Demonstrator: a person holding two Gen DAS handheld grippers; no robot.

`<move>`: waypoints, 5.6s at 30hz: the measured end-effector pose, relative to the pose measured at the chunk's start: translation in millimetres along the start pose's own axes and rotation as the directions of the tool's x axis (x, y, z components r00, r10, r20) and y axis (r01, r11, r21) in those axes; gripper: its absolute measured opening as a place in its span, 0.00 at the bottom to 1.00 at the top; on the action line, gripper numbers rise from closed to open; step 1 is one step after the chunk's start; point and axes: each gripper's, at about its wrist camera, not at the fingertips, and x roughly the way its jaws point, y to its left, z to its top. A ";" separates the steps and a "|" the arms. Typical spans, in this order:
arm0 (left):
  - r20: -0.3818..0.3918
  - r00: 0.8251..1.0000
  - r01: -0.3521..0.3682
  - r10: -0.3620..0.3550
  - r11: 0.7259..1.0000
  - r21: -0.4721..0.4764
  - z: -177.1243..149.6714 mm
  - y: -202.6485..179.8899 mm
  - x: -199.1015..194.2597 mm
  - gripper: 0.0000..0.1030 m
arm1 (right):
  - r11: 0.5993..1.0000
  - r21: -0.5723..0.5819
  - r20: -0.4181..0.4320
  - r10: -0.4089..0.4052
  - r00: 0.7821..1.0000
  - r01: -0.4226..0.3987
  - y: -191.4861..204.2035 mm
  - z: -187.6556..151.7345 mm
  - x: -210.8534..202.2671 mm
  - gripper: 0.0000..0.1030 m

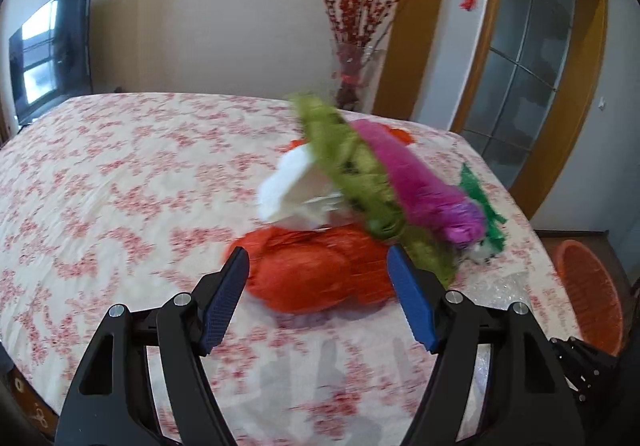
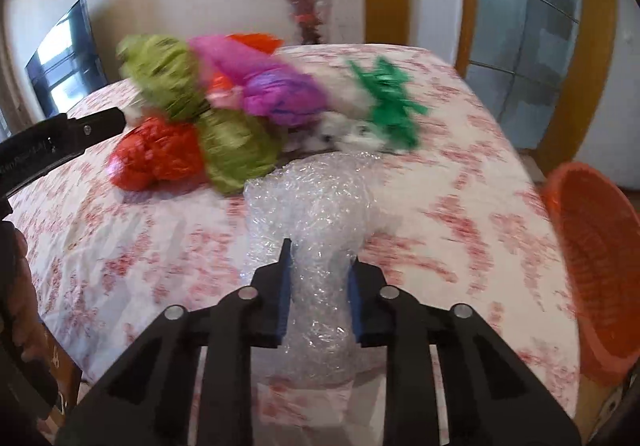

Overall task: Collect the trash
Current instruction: 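Grasp the bubble wrap with the right gripper while the left reaches the pile, then grasp the green bag with the left gripper while the right holds the bubble wrap, then release the green bag and bubble wrap into the orange wastebasket, then grasp the red bag with the left gripper and lift it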

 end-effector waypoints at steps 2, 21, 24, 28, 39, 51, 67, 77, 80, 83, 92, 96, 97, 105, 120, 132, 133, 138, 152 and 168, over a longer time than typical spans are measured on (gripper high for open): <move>-0.007 1.000 0.010 -0.010 1.000 0.005 1.1 -8.4 5.0 0.69 | 0.999 0.021 0.010 -0.030 1.000 0.030 -13.8 -2.2 -4.1 0.22; -0.071 0.997 0.004 -0.009 0.997 -0.072 35.8 -12.2 46.9 0.57 | 0.989 0.105 0.029 -0.109 0.994 0.105 -66.1 -7.1 -14.5 0.21; -0.095 0.995 0.025 -0.033 0.996 -0.085 34.5 -9.2 52.8 0.48 | 0.989 0.097 0.031 -0.114 0.993 0.111 -65.1 -7.6 -14.4 0.21; -0.100 0.994 0.042 -0.052 0.994 -0.103 27.2 -11.7 45.0 0.48 | 0.989 0.102 0.028 -0.112 0.993 0.109 -66.2 -8.5 -14.2 0.21; -0.127 0.990 0.048 -0.052 0.998 -0.035 14.1 -45.8 53.9 0.48 | 0.988 0.114 0.026 -0.108 0.994 0.104 -68.5 -10.3 -15.1 0.21; -0.132 0.988 0.073 -0.080 0.996 -0.060 17.4 -36.2 83.3 0.08 | 0.987 0.122 0.030 -0.109 0.994 0.105 -69.7 -10.1 -17.5 0.21; -0.001 0.976 0.217 -0.217 0.976 -0.020 16.4 -40.8 -2.1 0.04 | 0.985 0.132 0.066 -0.118 0.991 0.108 -73.4 -8.3 -36.1 0.21; -0.002 0.961 0.275 -0.275 0.961 0.012 6.3 -50.4 -20.9 0.03 | 0.984 0.137 0.083 -0.129 0.988 0.117 -76.2 -9.5 -48.7 0.21; -0.001 0.955 0.296 -0.296 0.955 0.027 6.9 -57.0 -24.8 0.03 | 0.981 0.147 0.097 -0.141 0.985 0.126 -80.8 -8.2 -56.0 0.21; 0.000 0.945 0.327 -0.327 0.943 0.058 4.6 -70.8 -30.8 0.03 | 0.976 0.166 0.112 -0.160 0.981 0.141 -87.8 -6.9 -64.2 0.21; -0.028 0.901 0.432 -0.432 0.892 0.135 -2.2 -122.0 -35.5 0.03 | 0.943 0.258 0.180 -0.263 0.948 0.213 -125.6 -3.3 -102.8 0.21; -0.048 0.873 0.486 -0.486 0.858 0.165 -3.0 -153.8 -31.5 0.03 | 0.918 0.318 0.199 -0.309 0.930 0.237 -148.2 -4.7 -116.7 0.21; -0.051 0.867 0.497 -0.496 0.851 0.169 -2.7 -160.5 -30.4 0.03 | 0.909 0.334 0.200 -0.325 0.924 0.247 -154.9 -5.4 -119.7 0.21; -0.107 0.816 0.576 -0.569 0.782 0.237 -9.7 -228.8 -15.9 0.03 | 0.847 0.425 0.185 -0.428 0.885 0.321 -200.7 -17.0 -130.8 0.21; -0.230 0.760 0.650 -0.608 0.702 0.290 -33.5 -309.3 15.7 0.03 | 0.778 0.532 0.129 -0.464 0.876 0.334 -278.8 -33.9 -114.4 0.21; -0.307 0.767 0.636 -0.564 0.732 0.245 -44.5 -320.2 42.4 0.32 | 0.756 0.569 0.144 -0.479 0.866 0.324 -295.7 -38.0 -114.8 0.52; -0.301 0.775 0.627 -0.556 0.739 0.249 -44.6 -317.6 41.8 0.37 | 0.754 0.568 0.140 -0.484 0.864 0.330 -293.8 -39.1 -114.6 0.56; -0.258 0.821 0.567 -0.509 0.781 0.264 -40.5 -296.0 33.6 0.53 | 0.748 0.554 0.141 -0.516 0.845 0.365 -288.0 -43.7 -121.6 0.77; -0.081 0.957 0.289 -0.278 0.914 0.285 -26.3 -184.3 -1.1 0.69 | 0.788 0.467 0.147 -0.517 0.843 0.402 -237.5 -34.5 -127.9 0.84; -0.077 0.997 -0.007 0.015 0.994 0.106 2.6 4.3 35.7 0.83 | 0.911 0.276 0.135 -0.353 0.926 0.307 -133.5 -12.6 -82.1 0.87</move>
